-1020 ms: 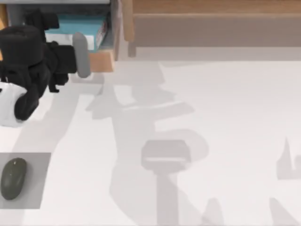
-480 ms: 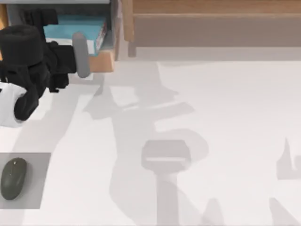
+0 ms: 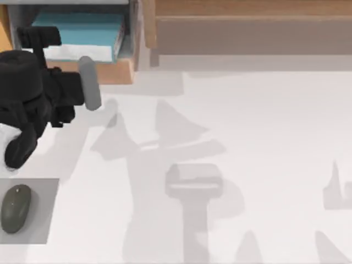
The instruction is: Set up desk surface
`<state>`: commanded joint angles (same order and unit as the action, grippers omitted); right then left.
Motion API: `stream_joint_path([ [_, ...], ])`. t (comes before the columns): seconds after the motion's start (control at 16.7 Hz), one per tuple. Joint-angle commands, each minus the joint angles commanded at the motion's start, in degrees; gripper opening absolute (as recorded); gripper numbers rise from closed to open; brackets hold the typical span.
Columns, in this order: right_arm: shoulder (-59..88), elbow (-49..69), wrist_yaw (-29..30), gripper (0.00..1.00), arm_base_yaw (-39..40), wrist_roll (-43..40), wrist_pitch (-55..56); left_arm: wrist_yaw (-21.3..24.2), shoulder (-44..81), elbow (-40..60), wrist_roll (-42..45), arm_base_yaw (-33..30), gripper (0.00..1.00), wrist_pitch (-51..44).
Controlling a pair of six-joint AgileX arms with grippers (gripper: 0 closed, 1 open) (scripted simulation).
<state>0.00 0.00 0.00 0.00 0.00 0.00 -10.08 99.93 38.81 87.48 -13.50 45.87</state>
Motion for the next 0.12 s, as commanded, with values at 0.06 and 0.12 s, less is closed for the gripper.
stream_joint_path([
  [0.06, 0.0, 0.0, 0.0, 1.0, 0.0, 0.0, 0.0, -0.19, -0.84, -1.13, 0.01, -0.25, 1.0, 0.27],
  [0.12, 0.0, 0.0, 0.0, 1.0, 0.0, 0.0, 0.0, -0.26, -1.19, -1.66, 0.03, -0.45, 1.0, 0.46],
])
